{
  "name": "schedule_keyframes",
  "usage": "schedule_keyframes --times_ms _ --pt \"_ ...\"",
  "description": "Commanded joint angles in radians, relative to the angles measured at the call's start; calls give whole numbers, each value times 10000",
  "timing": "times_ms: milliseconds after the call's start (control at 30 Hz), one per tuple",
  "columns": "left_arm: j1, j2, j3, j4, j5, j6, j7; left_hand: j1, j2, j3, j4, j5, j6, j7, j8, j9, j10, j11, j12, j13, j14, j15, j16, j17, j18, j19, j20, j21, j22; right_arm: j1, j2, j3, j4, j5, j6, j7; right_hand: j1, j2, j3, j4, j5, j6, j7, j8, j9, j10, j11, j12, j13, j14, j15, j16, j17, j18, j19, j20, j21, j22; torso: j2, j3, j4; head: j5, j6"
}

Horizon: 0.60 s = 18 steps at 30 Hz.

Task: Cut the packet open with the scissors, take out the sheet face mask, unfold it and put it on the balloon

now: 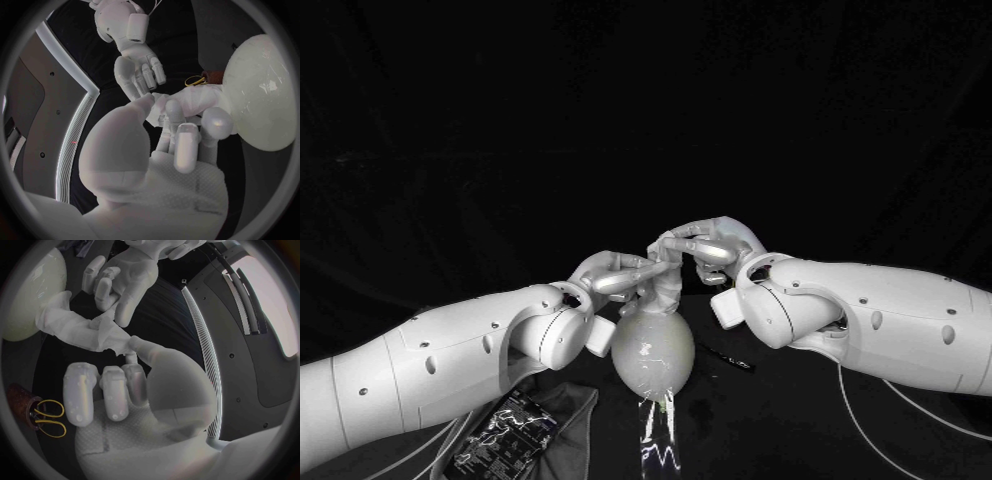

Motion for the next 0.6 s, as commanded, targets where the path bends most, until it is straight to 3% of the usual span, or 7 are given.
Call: schedule_keyframes --times_ms 33,200,367,600 --pt "17 29 15 19 318 -166 510 207 82 26 -62 -23 93 -18 -14 -23 117 -21 68 108 655 -66 71 1398 102 60 -8 44 53 5 10 6 39 -125 171 82 15 79 80 -3 50 69 6 795 1040 645 -65 35 1989 1046 -75 40 2627 -125 507 -29 50 2308 -5 0 -4 0 3" --pt "17 39 16 13 499 -263 659 420 248 82 -83 -23 209 -50 -19 -61 247 -54 151 252 685 -95 98 1476 79 133 -36 104 178 5 10 6 82 -127 178 74 15 79 80 -3 50 69 6 795 1040 645 -65 35 1989 1046 -75 40 2627 -125 507 -29 50 2308 -4 4 -2 1 8" --pt "17 56 16 -5 702 -405 772 778 535 261 -175 -22 434 -139 12 -95 599 -135 466 783 775 -161 188 1740 27 294 -85 249 475 5 8 6 130 -128 182 68 15 79 80 -3 50 69 6 795 1040 645 -65 35 1989 1046 -75 40 2627 -125 507 -29 50 2308 -5 5 -6 12 8" --pt "18 94 16 -44 855 -623 850 1294 963 567 -359 -22 974 -409 163 -91 1122 -360 812 1416 895 -343 313 2115 -62 567 -227 506 986 5 3 6 168 -131 182 62 15 79 80 -3 50 69 6 795 1040 645 -65 35 1989 1046 -75 40 2627 -125 507 -29 50 2308 -9 3 -5 36 15"
